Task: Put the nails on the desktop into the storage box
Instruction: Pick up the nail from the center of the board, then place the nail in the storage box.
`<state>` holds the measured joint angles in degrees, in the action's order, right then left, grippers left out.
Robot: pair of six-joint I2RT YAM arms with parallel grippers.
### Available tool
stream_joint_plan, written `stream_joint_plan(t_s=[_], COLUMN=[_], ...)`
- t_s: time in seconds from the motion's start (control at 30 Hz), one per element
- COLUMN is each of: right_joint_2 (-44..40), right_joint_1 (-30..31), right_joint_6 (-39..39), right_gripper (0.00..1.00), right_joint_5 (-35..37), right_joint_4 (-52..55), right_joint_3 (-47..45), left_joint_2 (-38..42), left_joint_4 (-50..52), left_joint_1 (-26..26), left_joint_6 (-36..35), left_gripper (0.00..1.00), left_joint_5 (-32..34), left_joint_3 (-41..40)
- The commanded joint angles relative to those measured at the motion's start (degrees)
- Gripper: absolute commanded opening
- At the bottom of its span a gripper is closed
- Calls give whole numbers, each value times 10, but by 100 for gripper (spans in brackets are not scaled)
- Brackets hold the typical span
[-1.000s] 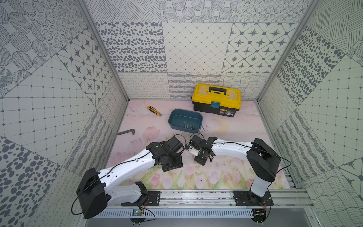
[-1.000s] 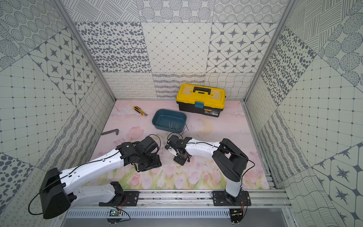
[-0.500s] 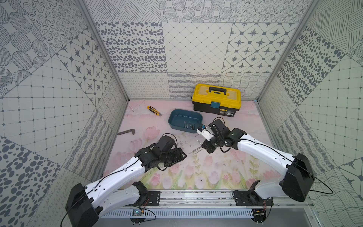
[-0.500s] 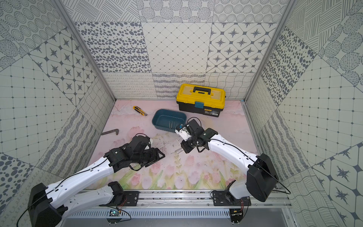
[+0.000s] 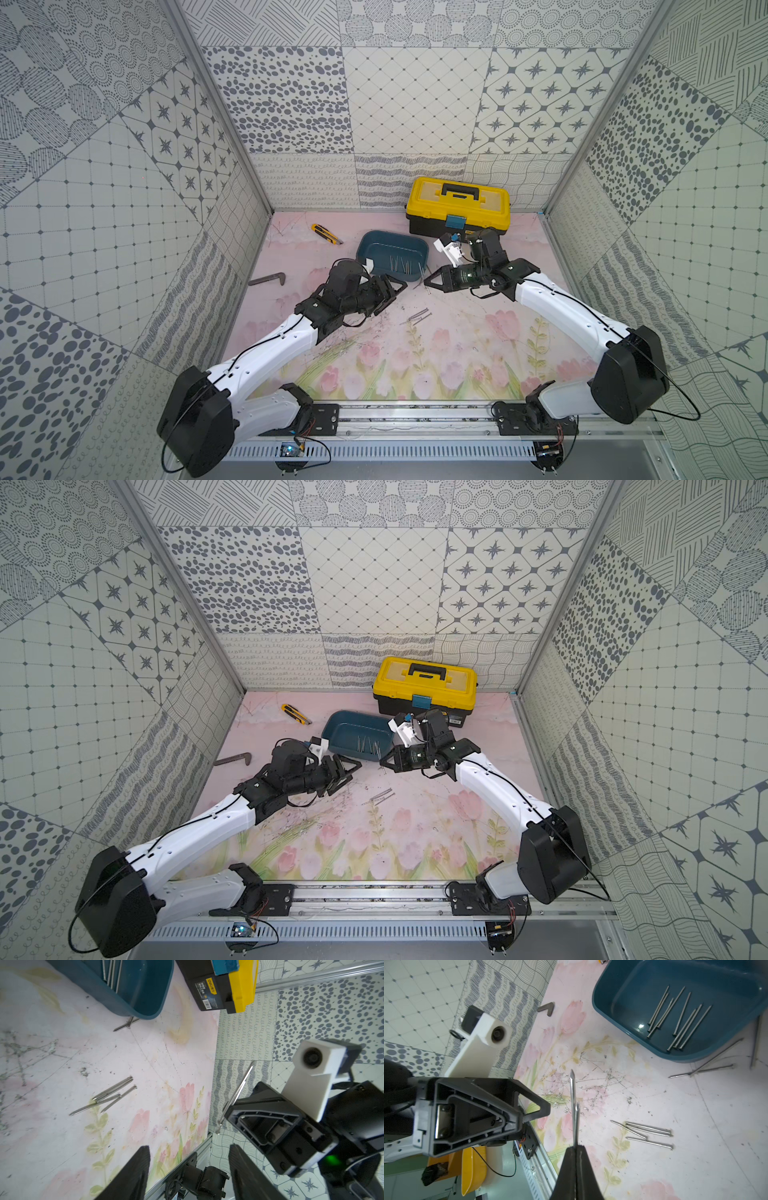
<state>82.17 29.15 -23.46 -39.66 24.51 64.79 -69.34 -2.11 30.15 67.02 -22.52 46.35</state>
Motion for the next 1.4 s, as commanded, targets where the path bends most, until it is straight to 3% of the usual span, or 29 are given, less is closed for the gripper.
stream_joint_plan(t_s=[0.0,0.3,0.57,0.77,0.87,1.0,1.2,1.37], right_joint_2=[1,-9,-20,-16,-4,51,205,313], right_joint_1=[-1,-2,-5,-18,-24,-25,-26,-26], right_joint_6=[-77,-101,-111,-113,-120,-116,-108,-109], right_gripper=[0,0,0,0,0,0,0,0], right_joint_5=[-67,-91,-104,-97,-68,-6,80,126], right_joint_4=[-91,-108,-120,-120,-119,-105,-96,-92], right_joint_3=[10,0,-11,-20,-19,22,104,185], left_joint_2=[-56,-99,-93,-61,-28,8,27,34], left_joint_4=[-197,-200,-146,-71,5,126,301,356], left_joint_1=[-28,-34,-34,-42,-50,-72,-75,-81], left_joint_6=[25,23,-11,-44,-69,-95,-177,-208], left_gripper=[65,64,60,59,59,61,62,64], left_joint_5=[-127,-193,-201,-165,-107,-49,0,2], left_joint_3=[59,121,125,104,96,92,116,115])
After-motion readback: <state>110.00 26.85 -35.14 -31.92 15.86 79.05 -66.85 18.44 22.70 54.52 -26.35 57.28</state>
